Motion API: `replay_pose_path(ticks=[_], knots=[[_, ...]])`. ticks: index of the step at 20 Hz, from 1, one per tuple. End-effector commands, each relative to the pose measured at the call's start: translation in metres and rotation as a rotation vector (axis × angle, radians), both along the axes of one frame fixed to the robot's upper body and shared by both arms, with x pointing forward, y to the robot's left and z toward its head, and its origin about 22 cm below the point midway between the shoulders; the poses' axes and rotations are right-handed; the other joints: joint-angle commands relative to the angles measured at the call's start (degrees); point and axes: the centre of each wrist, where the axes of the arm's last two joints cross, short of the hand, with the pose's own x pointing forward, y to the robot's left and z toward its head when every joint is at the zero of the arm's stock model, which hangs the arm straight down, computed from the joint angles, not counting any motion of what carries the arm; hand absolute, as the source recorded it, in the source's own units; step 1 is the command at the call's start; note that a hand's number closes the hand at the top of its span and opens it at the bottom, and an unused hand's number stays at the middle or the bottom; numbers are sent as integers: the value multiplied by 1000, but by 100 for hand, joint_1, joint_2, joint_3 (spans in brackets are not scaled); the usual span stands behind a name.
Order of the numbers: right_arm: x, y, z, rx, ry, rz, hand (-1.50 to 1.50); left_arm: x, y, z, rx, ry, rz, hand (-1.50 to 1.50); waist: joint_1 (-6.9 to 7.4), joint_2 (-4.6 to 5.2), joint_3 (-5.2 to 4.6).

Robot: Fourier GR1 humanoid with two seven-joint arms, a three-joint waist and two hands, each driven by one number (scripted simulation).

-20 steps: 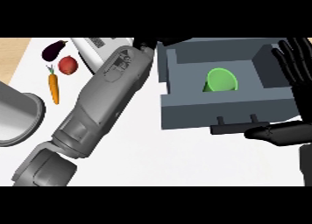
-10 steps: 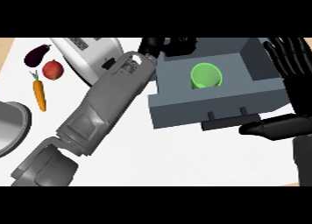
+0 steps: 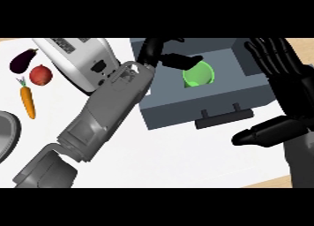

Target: Pick up the cup, place it into the drawer and close the drawer

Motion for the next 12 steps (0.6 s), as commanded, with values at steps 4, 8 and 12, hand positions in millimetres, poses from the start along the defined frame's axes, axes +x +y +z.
replay_pose_path(ticks=[4, 8, 12], knots=[[-1, 33, -2, -27, 19, 357, 150, -4, -3, 7, -239, -72, -71, -150, -14, 9, -9], [-2, 28, -11, -228, 123, 448, 150, -3, -6, 16, -306, -122, -13, -150, 175, -75, -8], [-11, 17, -10, -498, 180, 442, 150, -2, -7, 18, -325, -129, 33, -150, 391, -161, -7]])
